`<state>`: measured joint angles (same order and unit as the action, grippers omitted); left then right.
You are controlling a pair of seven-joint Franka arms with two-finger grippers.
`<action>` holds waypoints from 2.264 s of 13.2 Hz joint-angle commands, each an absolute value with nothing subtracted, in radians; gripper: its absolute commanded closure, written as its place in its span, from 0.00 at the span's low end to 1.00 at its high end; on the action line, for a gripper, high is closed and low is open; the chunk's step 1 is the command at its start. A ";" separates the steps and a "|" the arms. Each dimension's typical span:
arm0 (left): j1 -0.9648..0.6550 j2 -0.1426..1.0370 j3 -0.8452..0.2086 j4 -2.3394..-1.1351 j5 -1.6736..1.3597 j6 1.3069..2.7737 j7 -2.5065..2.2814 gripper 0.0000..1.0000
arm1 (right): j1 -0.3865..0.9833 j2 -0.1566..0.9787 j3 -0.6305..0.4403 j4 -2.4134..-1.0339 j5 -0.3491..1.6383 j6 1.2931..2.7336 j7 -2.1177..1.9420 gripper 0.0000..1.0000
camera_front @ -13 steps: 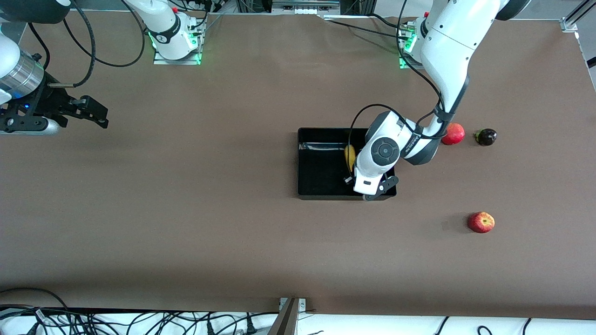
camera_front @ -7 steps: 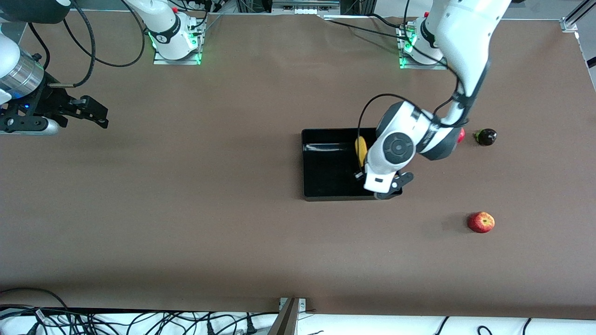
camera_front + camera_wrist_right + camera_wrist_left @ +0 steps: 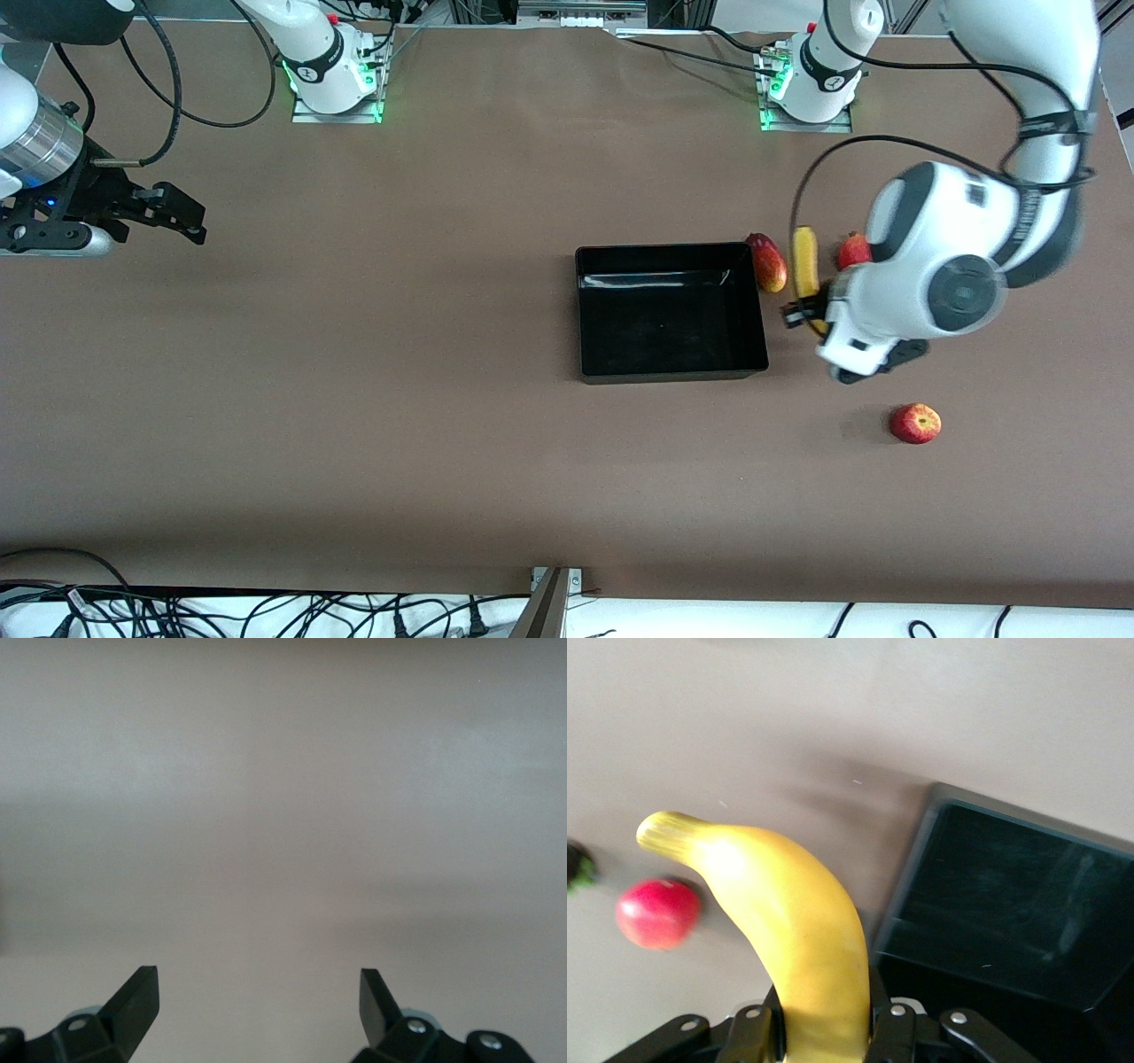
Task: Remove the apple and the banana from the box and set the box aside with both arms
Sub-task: 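Lift the banana out of the tray with the left gripper, then lower the banana onto the table next to the apple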
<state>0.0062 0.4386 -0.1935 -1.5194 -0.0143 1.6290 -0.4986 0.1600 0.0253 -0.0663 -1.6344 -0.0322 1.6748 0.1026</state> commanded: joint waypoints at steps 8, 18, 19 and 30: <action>0.344 0.609 -0.157 -1.470 0.196 1.974 0.189 1.00 | 0.160 0.026 -0.064 -1.624 -0.040 1.672 0.103 0.00; 0.344 0.819 -0.095 -1.470 0.201 2.353 0.178 1.00 | 0.160 0.026 -0.064 -1.624 -0.040 1.672 0.103 0.00; 0.344 0.833 -0.094 -1.470 0.204 2.380 0.178 1.00 | 0.160 0.026 -0.064 -1.624 -0.040 1.672 0.103 0.00; 0.350 0.810 -0.075 -1.480 0.245 2.366 0.181 0.00 | 0.160 0.026 -0.064 -1.624 -0.040 1.672 0.103 0.00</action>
<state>0.3535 0.8494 -0.0797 -1.4959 0.2229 2.4396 0.1745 0.1600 0.0254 -0.0663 -1.6344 -0.0322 1.6749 0.1026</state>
